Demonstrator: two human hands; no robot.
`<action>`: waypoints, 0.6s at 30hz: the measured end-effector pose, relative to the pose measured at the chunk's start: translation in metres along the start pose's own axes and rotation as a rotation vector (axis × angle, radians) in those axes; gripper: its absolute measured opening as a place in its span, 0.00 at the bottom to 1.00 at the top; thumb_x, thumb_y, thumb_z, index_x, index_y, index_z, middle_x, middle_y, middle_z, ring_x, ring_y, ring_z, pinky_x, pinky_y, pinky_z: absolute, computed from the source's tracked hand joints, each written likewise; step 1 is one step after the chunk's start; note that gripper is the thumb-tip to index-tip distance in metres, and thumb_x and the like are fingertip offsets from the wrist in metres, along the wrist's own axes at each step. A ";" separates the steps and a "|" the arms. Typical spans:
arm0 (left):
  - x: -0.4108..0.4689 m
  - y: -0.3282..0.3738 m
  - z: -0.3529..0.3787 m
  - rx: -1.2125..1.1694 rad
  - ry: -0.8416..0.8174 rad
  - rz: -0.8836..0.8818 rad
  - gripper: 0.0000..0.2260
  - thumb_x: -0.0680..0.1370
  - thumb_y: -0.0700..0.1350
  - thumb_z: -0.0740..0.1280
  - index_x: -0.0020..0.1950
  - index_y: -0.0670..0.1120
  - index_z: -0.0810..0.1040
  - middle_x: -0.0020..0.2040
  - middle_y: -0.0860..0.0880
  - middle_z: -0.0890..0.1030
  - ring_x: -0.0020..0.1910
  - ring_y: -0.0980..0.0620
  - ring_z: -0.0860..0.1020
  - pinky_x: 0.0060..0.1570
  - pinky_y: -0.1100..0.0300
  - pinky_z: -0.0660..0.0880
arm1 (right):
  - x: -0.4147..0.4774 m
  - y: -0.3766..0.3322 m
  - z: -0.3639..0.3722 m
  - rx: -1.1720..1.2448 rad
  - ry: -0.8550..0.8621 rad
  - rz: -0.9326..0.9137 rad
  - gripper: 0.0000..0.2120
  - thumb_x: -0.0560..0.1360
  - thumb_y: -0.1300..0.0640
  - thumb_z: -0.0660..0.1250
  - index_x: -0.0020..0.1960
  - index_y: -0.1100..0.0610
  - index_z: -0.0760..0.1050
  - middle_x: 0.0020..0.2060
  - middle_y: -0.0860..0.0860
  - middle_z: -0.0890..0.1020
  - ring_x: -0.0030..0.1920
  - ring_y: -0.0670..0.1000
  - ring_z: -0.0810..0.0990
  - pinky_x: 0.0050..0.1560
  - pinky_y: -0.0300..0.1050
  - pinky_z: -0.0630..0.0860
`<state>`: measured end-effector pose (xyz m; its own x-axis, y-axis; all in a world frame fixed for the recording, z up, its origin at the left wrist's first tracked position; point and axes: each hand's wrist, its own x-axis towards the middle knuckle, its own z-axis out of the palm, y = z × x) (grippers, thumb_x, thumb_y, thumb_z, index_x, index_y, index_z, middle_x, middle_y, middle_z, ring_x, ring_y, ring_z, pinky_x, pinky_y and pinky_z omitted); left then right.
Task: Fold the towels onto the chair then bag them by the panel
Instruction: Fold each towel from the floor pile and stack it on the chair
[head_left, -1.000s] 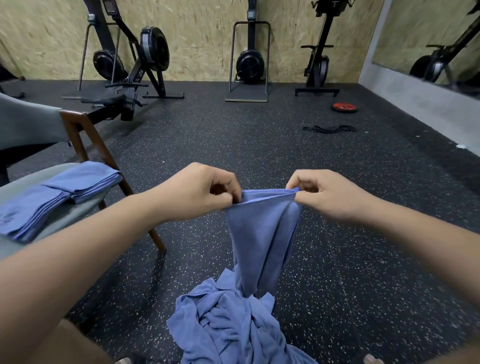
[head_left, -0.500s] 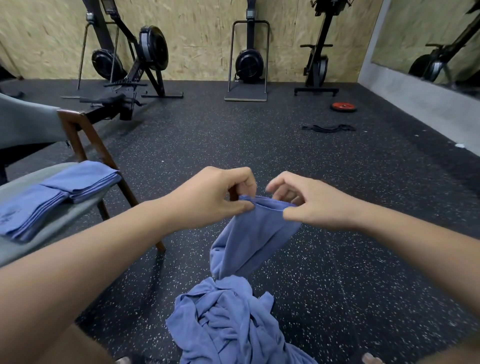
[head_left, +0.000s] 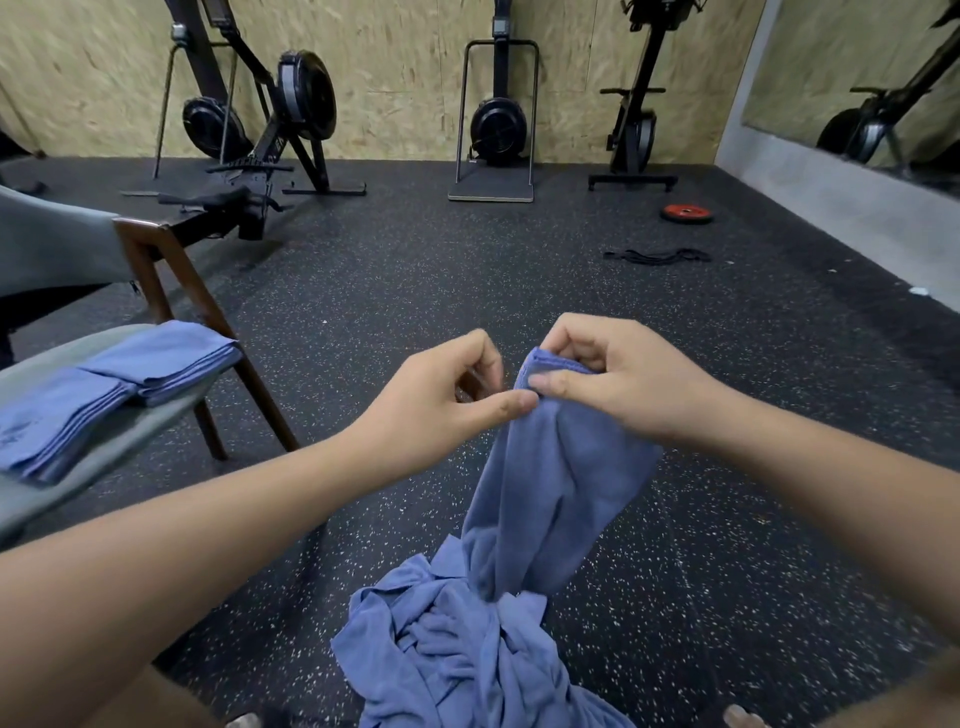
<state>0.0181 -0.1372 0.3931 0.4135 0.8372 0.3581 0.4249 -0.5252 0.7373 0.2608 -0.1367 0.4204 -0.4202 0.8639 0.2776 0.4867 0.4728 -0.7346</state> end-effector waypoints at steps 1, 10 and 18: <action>-0.001 -0.003 0.003 0.019 -0.026 -0.008 0.16 0.78 0.53 0.79 0.46 0.47 0.75 0.36 0.60 0.78 0.34 0.62 0.73 0.38 0.66 0.70 | 0.000 0.000 -0.005 0.001 0.020 -0.008 0.06 0.79 0.53 0.76 0.49 0.53 0.80 0.43 0.54 0.87 0.44 0.52 0.84 0.53 0.64 0.79; 0.003 -0.049 0.021 0.207 -0.184 -0.045 0.12 0.73 0.51 0.82 0.46 0.52 0.80 0.45 0.57 0.84 0.46 0.57 0.82 0.44 0.62 0.76 | 0.000 -0.010 -0.028 0.071 0.170 -0.055 0.05 0.81 0.56 0.75 0.50 0.55 0.80 0.42 0.59 0.84 0.41 0.47 0.77 0.45 0.49 0.72; 0.006 -0.051 0.012 0.118 -0.158 -0.141 0.10 0.83 0.49 0.73 0.43 0.52 0.77 0.35 0.58 0.80 0.33 0.61 0.73 0.36 0.62 0.70 | 0.000 0.006 -0.049 -0.041 0.372 -0.013 0.07 0.82 0.50 0.72 0.49 0.52 0.77 0.36 0.51 0.77 0.38 0.47 0.71 0.43 0.50 0.68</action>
<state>0.0089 -0.1076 0.3509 0.4603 0.8740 0.1558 0.5745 -0.4271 0.6982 0.3009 -0.1252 0.4460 -0.1234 0.8580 0.4986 0.5168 0.4845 -0.7058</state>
